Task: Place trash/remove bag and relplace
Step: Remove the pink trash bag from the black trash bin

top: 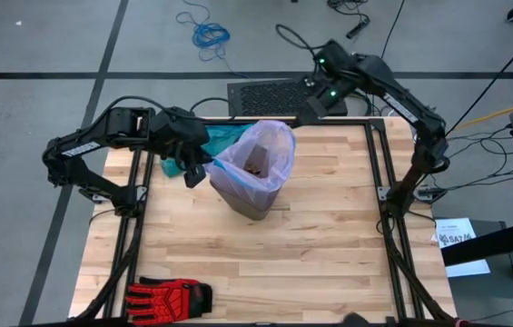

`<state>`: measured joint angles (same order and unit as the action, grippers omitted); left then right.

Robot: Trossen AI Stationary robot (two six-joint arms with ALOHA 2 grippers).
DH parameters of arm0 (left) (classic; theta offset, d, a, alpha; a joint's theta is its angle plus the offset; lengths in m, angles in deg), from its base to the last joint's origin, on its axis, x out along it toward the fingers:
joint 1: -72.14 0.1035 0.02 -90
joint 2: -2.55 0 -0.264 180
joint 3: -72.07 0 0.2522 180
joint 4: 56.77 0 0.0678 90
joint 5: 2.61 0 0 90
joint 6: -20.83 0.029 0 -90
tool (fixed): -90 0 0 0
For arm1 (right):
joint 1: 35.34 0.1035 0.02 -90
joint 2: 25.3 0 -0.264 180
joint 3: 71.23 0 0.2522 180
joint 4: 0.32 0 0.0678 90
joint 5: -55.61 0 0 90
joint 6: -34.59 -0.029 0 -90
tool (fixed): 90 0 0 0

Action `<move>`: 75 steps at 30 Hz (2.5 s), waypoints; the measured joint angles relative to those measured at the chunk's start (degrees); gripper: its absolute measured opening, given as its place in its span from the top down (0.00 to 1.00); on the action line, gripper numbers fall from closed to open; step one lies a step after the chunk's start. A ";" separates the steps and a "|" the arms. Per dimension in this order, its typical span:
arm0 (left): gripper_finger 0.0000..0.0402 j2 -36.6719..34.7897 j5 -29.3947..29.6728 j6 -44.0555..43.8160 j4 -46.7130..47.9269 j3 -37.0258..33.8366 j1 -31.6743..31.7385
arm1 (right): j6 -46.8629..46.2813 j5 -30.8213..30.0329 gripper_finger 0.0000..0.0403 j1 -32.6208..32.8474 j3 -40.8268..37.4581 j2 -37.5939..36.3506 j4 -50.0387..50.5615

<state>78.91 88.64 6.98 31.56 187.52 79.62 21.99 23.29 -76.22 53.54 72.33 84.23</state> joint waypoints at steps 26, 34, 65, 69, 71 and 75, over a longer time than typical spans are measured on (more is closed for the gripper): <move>0.97 0.00 -0.70 0.73 1.71 0.02 0.00 | -22.93 6.96 0.99 5.75 9.04 2.00 -24.06; 0.97 0.00 0.30 0.61 2.60 0.02 0.00 | -17.39 -3.57 1.00 6.47 19.89 1.85 -14.24; 0.61 -0.04 -4.89 -0.39 -4.25 10.40 6.38 | 7.21 -32.15 1.00 16.96 20.14 3.61 6.96; 0.57 2.87 -14.60 2.51 -10.70 10.40 9.30 | 9.18 -30.35 1.00 18.52 20.14 3.61 4.03; 0.57 4.44 -18.55 4.63 -13.53 10.40 11.17 | 9.64 -28.71 1.00 19.54 20.14 3.61 2.04; 0.57 8.11 -24.33 6.94 -18.17 10.29 13.62 | 11.63 -27.65 1.00 21.87 20.14 3.61 0.42</move>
<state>87.02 64.31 13.91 13.39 197.82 93.24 33.63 -4.35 -54.35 73.68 75.93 84.65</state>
